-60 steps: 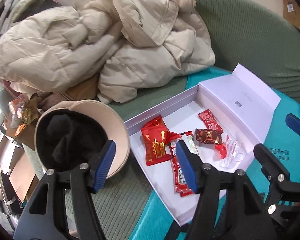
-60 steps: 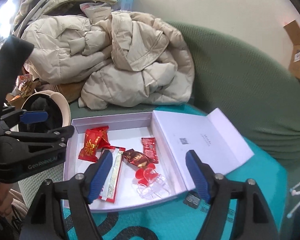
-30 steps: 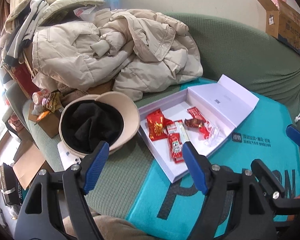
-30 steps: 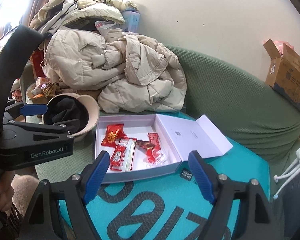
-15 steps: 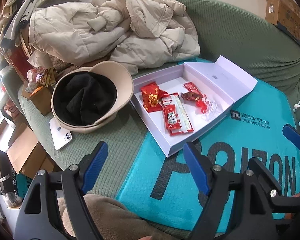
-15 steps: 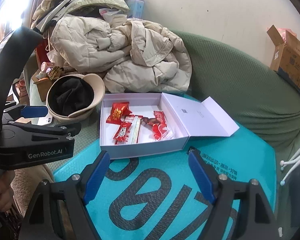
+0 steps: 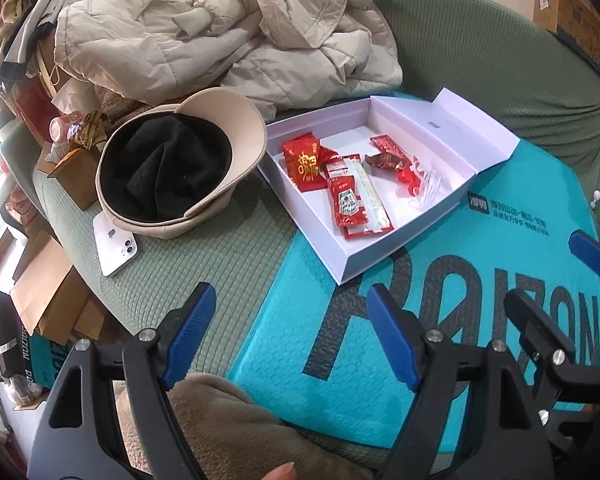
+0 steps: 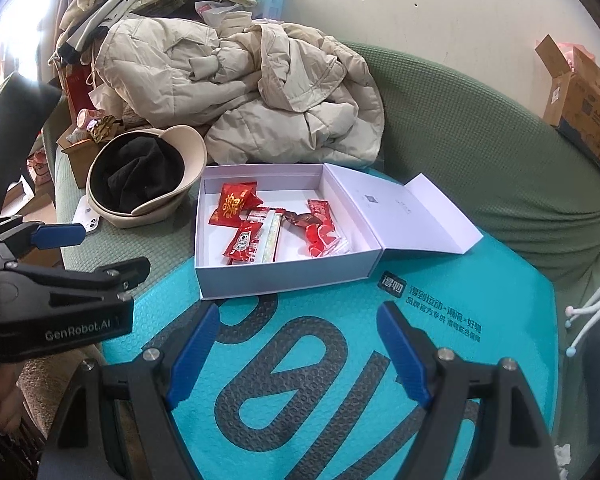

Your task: Organize objects

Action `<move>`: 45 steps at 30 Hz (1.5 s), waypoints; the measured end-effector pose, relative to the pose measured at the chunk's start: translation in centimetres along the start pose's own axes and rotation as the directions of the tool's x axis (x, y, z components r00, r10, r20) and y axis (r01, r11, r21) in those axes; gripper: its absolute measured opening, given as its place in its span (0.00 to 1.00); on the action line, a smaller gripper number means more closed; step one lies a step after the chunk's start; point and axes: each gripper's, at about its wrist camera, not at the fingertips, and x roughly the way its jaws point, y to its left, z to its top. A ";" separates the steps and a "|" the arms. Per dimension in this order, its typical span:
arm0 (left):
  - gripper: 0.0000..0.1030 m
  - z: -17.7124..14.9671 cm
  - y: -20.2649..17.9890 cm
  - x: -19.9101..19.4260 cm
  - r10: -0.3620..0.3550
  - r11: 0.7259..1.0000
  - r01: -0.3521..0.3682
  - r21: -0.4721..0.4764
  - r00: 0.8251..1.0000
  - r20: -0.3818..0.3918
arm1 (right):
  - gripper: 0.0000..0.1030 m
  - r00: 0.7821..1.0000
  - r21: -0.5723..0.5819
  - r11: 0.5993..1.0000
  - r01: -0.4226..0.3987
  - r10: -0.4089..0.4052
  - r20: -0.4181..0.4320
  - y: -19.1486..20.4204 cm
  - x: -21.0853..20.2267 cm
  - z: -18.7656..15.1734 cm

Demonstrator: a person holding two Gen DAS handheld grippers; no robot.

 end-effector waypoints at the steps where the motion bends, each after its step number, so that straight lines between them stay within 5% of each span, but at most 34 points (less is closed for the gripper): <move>1: 0.75 -0.2 0.0 0.1 -0.002 1.000 0.002 0.001 1.000 -0.004 | 0.79 1.000 -0.002 1.000 -0.003 0.003 -0.001 0.1 0.0 0.0; 45: 0.75 -1.5 0.6 0.2 -0.029 1.000 0.029 0.001 0.999 -0.028 | 0.79 0.999 -0.029 1.000 0.010 -0.011 -0.036 1.6 0.7 0.1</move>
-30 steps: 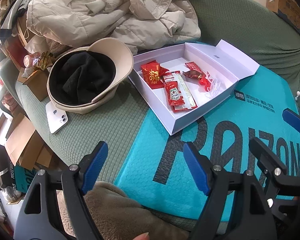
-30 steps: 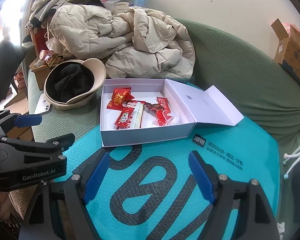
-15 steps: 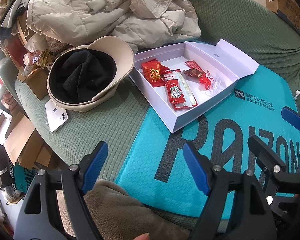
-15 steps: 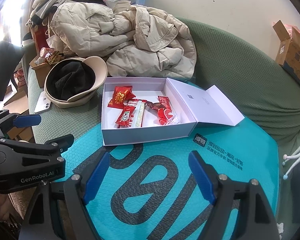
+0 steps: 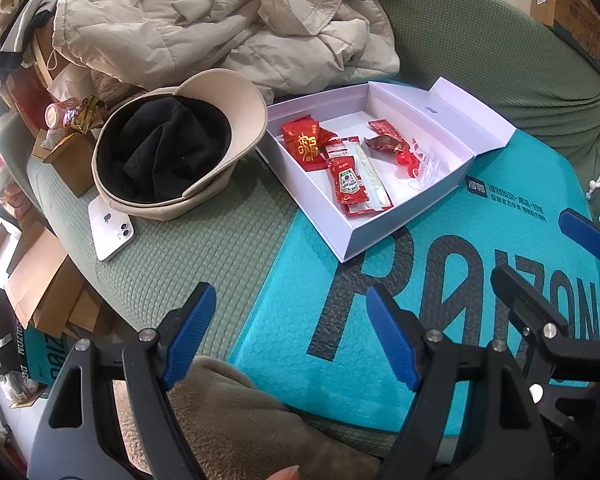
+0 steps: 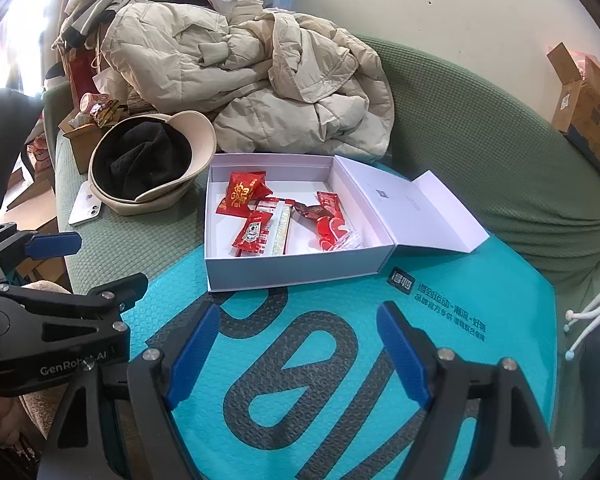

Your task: Organize objects

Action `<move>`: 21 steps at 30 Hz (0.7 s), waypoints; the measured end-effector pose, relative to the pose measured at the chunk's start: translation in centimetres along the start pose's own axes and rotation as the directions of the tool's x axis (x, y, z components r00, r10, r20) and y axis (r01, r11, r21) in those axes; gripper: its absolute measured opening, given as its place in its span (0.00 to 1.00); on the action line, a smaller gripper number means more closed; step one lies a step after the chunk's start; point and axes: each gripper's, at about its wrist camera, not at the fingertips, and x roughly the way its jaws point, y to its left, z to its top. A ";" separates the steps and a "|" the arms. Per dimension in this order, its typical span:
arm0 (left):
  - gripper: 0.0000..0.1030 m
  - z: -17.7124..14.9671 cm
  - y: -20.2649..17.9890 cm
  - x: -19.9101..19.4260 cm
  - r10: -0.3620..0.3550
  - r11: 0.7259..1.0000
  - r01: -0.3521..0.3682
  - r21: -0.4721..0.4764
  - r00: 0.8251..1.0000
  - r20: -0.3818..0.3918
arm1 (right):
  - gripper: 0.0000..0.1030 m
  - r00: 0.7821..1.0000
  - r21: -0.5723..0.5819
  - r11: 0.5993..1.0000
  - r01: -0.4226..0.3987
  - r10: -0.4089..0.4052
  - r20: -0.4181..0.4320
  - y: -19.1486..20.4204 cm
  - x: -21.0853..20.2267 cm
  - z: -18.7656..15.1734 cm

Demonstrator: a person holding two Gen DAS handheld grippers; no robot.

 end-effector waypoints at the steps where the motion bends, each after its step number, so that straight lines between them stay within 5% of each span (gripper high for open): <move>1: 0.75 0.0 0.0 0.0 -0.009 1.000 0.009 0.001 1.000 -0.001 | 0.79 1.000 0.001 1.000 0.000 0.000 -0.001 0.0 0.0 0.0; 21: 0.75 -0.1 0.0 1.1 -0.023 1.000 0.023 0.003 0.999 -0.025 | 0.79 1.000 0.008 1.000 0.006 -0.005 -0.020 -0.3 0.9 0.0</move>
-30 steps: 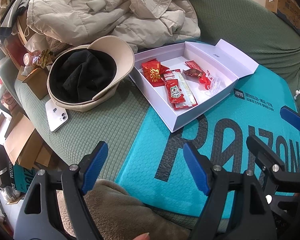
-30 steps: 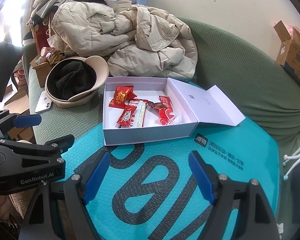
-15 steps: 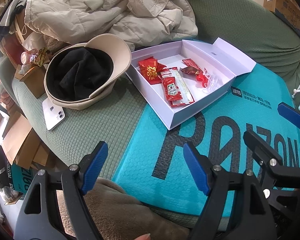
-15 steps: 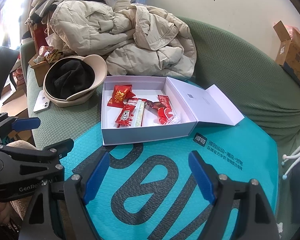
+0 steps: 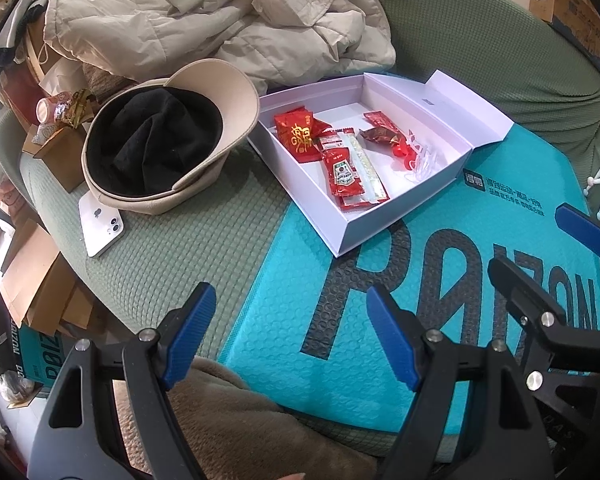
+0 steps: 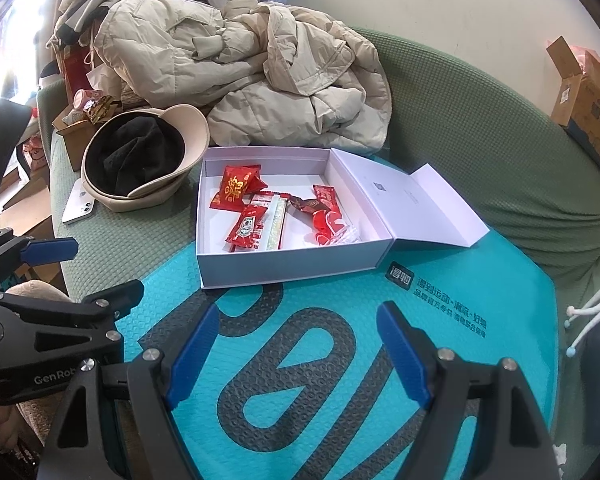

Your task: Organize objects

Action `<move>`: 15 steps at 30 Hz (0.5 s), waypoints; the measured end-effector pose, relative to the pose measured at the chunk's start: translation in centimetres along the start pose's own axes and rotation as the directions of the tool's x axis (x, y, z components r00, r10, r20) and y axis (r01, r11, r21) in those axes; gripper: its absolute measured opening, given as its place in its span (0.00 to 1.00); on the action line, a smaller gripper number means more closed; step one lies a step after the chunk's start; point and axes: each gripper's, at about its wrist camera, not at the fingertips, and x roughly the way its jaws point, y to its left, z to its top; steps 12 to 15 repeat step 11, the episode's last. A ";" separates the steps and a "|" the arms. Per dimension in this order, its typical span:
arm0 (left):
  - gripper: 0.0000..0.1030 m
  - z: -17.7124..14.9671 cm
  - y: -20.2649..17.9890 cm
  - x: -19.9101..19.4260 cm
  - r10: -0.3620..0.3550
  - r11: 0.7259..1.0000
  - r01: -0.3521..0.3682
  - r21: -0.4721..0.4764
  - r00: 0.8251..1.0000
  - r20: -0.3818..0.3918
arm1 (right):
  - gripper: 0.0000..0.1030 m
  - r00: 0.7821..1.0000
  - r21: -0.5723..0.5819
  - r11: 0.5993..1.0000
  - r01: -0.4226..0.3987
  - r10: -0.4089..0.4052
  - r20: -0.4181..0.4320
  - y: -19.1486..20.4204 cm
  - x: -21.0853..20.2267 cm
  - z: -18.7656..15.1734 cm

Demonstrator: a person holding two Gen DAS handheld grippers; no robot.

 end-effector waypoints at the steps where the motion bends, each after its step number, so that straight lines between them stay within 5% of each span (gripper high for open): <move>1: 0.75 0.0 0.0 0.1 -0.001 1.000 0.001 0.000 1.000 -0.003 | 0.79 1.000 0.001 1.000 0.001 -0.001 -0.003 0.0 0.1 0.0; 15: 0.75 0.1 -0.2 1.1 0.018 1.000 -0.018 0.016 1.000 -0.009 | 0.79 1.000 0.014 1.000 0.008 -0.008 -0.027 -0.4 1.3 -0.2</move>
